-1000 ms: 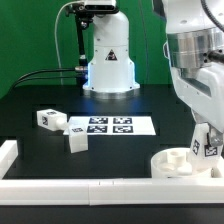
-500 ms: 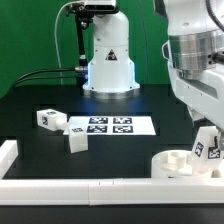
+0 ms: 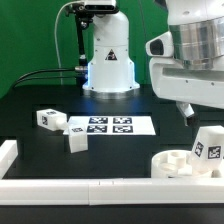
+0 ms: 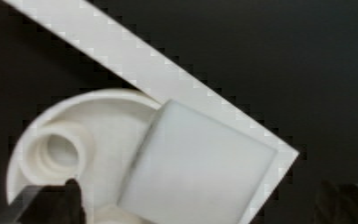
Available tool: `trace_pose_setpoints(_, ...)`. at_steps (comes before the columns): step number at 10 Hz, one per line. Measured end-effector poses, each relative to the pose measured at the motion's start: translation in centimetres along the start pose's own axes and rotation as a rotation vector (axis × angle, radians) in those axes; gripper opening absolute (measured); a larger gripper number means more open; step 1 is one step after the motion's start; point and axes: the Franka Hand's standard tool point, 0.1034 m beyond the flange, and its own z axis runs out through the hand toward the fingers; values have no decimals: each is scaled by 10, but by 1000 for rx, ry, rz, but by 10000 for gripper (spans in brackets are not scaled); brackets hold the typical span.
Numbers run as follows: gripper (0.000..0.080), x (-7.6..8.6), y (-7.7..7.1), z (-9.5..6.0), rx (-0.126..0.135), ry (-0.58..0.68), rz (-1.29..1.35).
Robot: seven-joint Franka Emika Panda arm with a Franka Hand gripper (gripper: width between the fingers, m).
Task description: Assemble stool
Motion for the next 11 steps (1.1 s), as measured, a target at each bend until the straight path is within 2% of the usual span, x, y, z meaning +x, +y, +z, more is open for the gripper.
trace_pose_setpoints(2, 649, -2, 0, -4, -12, -6, -298)
trace_pose_setpoints(3, 649, -4, -2, -8, -28, -5, -492)
trace_pose_setpoints(5, 649, -4, 3, -6, -44, -32, -792)
trace_pose_setpoints(9, 649, 0, 6, -6, -62, -26, -1075)
trace_pose_setpoints(11, 649, -2, 5, -2, -110, -24, -1496)
